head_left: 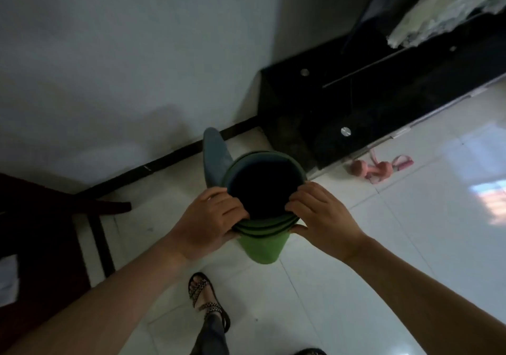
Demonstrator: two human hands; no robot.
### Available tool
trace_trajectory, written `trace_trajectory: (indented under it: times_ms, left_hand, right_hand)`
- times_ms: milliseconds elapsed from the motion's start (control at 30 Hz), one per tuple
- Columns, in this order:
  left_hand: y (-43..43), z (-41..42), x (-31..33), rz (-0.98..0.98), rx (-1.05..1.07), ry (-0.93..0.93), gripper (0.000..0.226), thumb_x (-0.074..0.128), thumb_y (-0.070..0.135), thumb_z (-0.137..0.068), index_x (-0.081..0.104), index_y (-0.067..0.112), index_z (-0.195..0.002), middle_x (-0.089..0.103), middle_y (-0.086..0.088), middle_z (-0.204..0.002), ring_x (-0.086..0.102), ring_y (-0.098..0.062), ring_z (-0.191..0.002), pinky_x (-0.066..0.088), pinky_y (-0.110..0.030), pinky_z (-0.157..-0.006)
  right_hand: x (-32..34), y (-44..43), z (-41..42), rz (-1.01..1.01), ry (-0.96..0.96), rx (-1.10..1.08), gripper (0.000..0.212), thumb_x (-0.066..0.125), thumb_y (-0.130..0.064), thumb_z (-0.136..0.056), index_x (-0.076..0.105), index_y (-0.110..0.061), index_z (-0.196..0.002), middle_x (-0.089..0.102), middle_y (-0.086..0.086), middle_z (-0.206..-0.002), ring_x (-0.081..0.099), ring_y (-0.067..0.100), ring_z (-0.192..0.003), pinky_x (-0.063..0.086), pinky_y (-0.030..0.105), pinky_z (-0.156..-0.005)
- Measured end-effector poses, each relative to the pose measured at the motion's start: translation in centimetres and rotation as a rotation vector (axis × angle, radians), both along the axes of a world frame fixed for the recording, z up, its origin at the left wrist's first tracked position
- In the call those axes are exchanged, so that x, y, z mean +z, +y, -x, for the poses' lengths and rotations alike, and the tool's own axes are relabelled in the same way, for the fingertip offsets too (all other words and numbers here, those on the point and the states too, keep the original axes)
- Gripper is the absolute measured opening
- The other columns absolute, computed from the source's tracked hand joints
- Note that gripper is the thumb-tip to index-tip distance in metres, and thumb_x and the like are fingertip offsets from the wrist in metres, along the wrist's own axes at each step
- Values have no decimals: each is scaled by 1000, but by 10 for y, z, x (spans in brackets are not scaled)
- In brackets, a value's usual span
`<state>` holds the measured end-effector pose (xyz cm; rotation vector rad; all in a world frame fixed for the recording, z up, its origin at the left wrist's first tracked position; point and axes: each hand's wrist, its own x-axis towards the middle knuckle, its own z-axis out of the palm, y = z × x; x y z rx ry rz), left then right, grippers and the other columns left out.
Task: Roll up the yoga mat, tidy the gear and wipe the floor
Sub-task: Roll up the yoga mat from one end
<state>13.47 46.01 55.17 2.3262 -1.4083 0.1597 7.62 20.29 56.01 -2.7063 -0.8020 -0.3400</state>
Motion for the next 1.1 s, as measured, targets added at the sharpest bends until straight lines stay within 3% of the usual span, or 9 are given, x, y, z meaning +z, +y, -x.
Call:
trace_trajectory:
  times_ms: [167, 400, 567, 633, 800, 900, 1100]
  left_hand:
    - [84, -58, 20, -62, 133, -63, 54, 90, 25, -48, 58, 20, -91, 67, 0, -88, 51, -12, -89, 32, -30, -98]
    - [186, -108, 20, -190, 320, -29, 40, 87, 23, -50, 66, 20, -85, 66, 4, -85, 62, -15, -78, 33, -29, -88]
    - [233, -134, -16, -297, 515, 117, 59, 86, 31, -56, 63, 20, -110, 57, -3, -116, 45, -19, -115, 29, -42, -107]
    - [244, -140, -19, -313, 594, 153, 66, 82, 33, -62, 57, 19, -121, 50, -7, -130, 36, -23, -127, 25, -46, -107]
    - [258, -146, -23, -362, 693, 223, 73, 78, 38, -68, 48, 18, -132, 40, -8, -143, 35, -27, -132, 29, -48, -107]
    - [252, -145, -19, -411, 747, 230, 73, 76, 43, -69, 48, 19, -132, 38, -8, -144, 32, -28, -134, 22, -49, -109]
    - [217, -126, -7, -431, 840, 276, 71, 75, 33, -73, 44, 15, -134, 43, -8, -140, 38, -28, -130, 31, -53, -104]
  right_hand:
    - [3, 80, -79, -53, -16, 40, 49, 86, -29, -59, 60, -15, -99, 66, 5, -97, 53, 19, -101, 45, 40, -100]
    - [-19, 191, -181, -111, -65, 205, 21, 70, -25, -75, 65, -11, -89, 65, 7, -93, 52, 22, -99, 39, 31, -98]
    - [-63, 234, -225, -93, 146, 171, 27, 78, -17, -69, 68, -10, -92, 64, 8, -96, 60, 26, -94, 55, 35, -76]
    - [-66, 245, -238, -109, 201, 168, 29, 78, -16, -69, 69, -9, -95, 65, 10, -98, 62, 28, -94, 57, 37, -72]
    - [-68, 255, -253, -80, 200, 292, 44, 81, -16, -66, 68, -7, -106, 66, 13, -106, 62, 33, -101, 54, 40, -84]
    - [-63, 253, -257, -115, 175, 312, 51, 85, -16, -61, 68, -5, -107, 67, 13, -108, 62, 34, -104, 50, 42, -89]
    - [-47, 235, -247, -170, 348, 276, 52, 80, -15, -69, 62, -7, -117, 60, 12, -124, 55, 33, -116, 47, 44, -93]
